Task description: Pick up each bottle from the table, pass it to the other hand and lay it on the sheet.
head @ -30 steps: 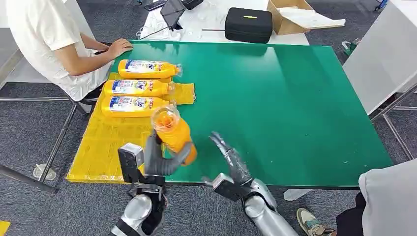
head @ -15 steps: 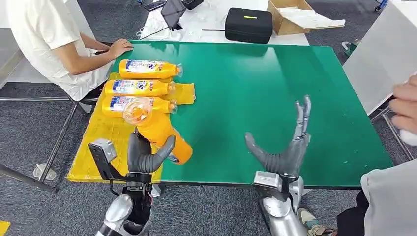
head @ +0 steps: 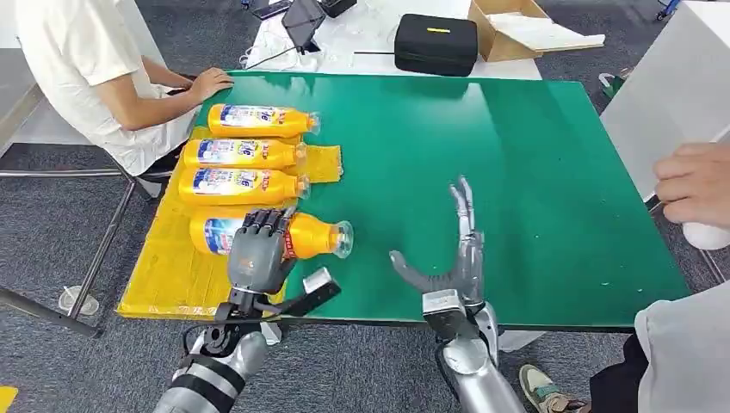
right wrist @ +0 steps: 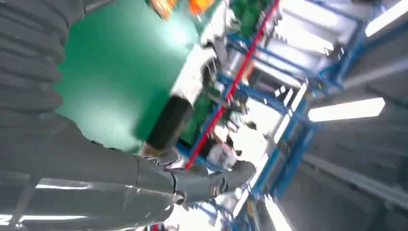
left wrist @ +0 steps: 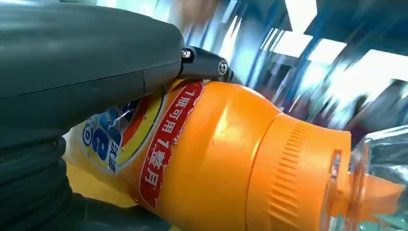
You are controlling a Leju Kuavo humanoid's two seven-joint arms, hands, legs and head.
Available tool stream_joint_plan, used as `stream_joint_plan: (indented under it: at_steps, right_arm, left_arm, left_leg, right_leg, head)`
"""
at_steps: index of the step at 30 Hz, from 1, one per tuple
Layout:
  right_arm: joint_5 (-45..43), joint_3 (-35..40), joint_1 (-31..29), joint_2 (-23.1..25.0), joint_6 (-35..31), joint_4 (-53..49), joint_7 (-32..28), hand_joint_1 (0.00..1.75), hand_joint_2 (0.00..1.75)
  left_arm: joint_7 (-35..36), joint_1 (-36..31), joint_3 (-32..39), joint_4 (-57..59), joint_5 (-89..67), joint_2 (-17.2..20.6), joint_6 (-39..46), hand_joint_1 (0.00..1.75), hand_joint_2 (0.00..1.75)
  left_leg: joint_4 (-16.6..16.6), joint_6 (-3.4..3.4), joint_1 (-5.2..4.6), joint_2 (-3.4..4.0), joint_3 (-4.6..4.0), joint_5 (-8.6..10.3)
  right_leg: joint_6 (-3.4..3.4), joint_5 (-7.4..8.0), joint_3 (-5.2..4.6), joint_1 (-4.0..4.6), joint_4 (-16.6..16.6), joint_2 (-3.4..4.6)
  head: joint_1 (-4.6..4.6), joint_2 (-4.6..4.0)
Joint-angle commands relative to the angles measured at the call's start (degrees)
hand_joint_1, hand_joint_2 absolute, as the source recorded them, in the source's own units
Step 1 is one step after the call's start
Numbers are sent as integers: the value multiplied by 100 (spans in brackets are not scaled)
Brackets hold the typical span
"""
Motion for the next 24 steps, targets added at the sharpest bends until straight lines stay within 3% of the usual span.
stream_joint_plan:
  at_steps: [1, 6, 7, 9, 16, 19, 20, 21, 22, 24]
  right_arm:
    - [-18, 136, -336, -54, 96, 859, 6, 0, 175]
    - [-18, 136, -336, -54, 96, 859, 6, 0, 175]
    - [-18, 136, -336, -54, 96, 859, 6, 0, 175]
    - [-18, 136, -336, -54, 96, 859, 6, 0, 175]
    - [9, 123, -443, 71, 261, 1109, 6, 0, 175]
    - [-75, 106, -446, 72, 313, 1195, 6, 0, 175]
    - [-68, 118, -446, 64, 298, 1208, 6, 0, 0]
    - [-99, 130, -428, 43, 329, 1212, 6, 0, 0]
    - [-102, 141, -430, 34, 347, 1233, 6, 0, 0]
    - [-93, 214, -469, -6, 330, 1290, 6, 0, 0]
  left_arm:
    - [196, -699, -390, 1445, 198, 79, -479, 175, 175]
    - [196, -699, -390, 1445, 198, 79, -479, 175, 175]
    - [196, -699, -390, 1445, 198, 79, -479, 175, 175]
    - [196, -699, -390, 1445, 198, 79, -479, 175, 175]
    - [963, -1204, -460, 2019, 249, 100, -1192, 175, 175]
    - [934, -1398, -235, 2256, 583, -29, -1555, 175, 175]
    - [929, -1407, -215, 2272, 622, -42, -1596, 175, 175]
    - [968, -1444, -205, 2307, 652, -66, -1694, 169, 175]
    - [1000, -1463, -201, 2320, 664, -72, -1734, 148, 175]
    - [1149, -1563, -183, 2399, 763, -68, -1959, 61, 175]
  left_leg:
    - [3, -4, 10, 11, 47, -22]
    - [-2, -3, 5, 5, 10, -7]
    - [7, -6, 13, 10, 50, -29]
    - [7, -6, 9, 8, 40, -23]
    - [5, -5, 9, 10, 22, -14]
    - [4, -5, 9, 7, 23, -12]
    - [0, -4, 6, 5, 12, -6]
    - [4, -5, 9, 5, 30, -14]
    - [2, -4, 8, 4, 28, -12]
    - [1, -4, 8, 5, 34, -14]
  right_leg:
    - [-16, -15, 46, 11, -4, 14]
    - [-7, -3, 12, 6, -5, 7]
    - [-19, -21, 53, 14, 0, 14]
    - [-17, -18, 41, 11, 3, 10]
    - [-13, -8, 24, 10, 0, 12]
    - [-13, -7, 26, 10, 0, 11]
    - [-8, -1, 14, 6, -3, 8]
    - [-14, -8, 32, 11, 0, 9]
    - [-12, -7, 30, 9, -2, 8]
    - [-12, -8, 36, 9, -4, 10]
  head:
    - [-2, 0]
    - [-2, 0]
    - [-2, 0]
    - [0, 0]
    - [-2, 0]
    - [-2, 0]
    - [-2, 0]
    - [-2, 0]
    - [-2, 0]
    - [-2, 0]
